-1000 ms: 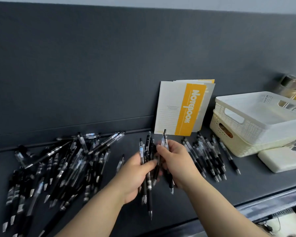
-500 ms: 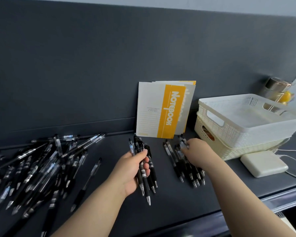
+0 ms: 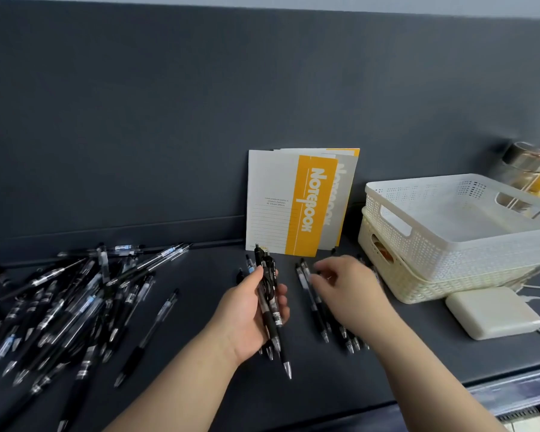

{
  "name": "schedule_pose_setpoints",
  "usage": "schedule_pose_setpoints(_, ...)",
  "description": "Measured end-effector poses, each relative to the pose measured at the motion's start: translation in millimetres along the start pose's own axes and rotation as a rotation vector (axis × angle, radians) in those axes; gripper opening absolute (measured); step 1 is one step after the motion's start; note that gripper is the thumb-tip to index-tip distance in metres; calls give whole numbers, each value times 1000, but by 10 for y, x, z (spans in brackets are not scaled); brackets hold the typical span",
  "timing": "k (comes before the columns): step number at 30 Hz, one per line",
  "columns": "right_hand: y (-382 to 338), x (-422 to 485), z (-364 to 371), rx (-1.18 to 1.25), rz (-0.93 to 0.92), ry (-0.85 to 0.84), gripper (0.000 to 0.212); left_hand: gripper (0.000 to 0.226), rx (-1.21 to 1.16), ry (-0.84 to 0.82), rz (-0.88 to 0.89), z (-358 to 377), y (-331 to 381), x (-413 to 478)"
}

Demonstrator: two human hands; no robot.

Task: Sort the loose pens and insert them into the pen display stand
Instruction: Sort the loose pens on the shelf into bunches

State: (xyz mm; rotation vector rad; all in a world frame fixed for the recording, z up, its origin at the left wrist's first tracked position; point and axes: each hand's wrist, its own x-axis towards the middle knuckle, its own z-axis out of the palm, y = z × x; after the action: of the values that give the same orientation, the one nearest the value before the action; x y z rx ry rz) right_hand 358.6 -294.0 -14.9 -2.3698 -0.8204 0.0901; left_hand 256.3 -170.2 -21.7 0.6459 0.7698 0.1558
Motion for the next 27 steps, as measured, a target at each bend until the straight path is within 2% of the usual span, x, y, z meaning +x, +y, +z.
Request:
schedule_pose_setpoints(4,-284,-194,135,263,-6,-277,17,37,46,-49,38,54,-32,-50)
schedule_pose_setpoints(9,-349,-218,268,352,57,-325,13,37,156,-20,65,-80,0,-91)
schedule_pose_setpoints(14,-420,-176,368,402,110,-320,20,20,223,82,146,-243,75,-164)
schedule_pose_setpoints(20,-448,-62,479,217,46,-257,25,18,345,255,209,-508,176,-196)
schedule_pose_setpoints(24,-520,-79,599,86,17,-248,30,21,407,238,196,-531,162,-239)
schedule_pose_setpoints(27,-514,-64,704,9,4,-208,43,22,409,228,194,-474,170,-305)
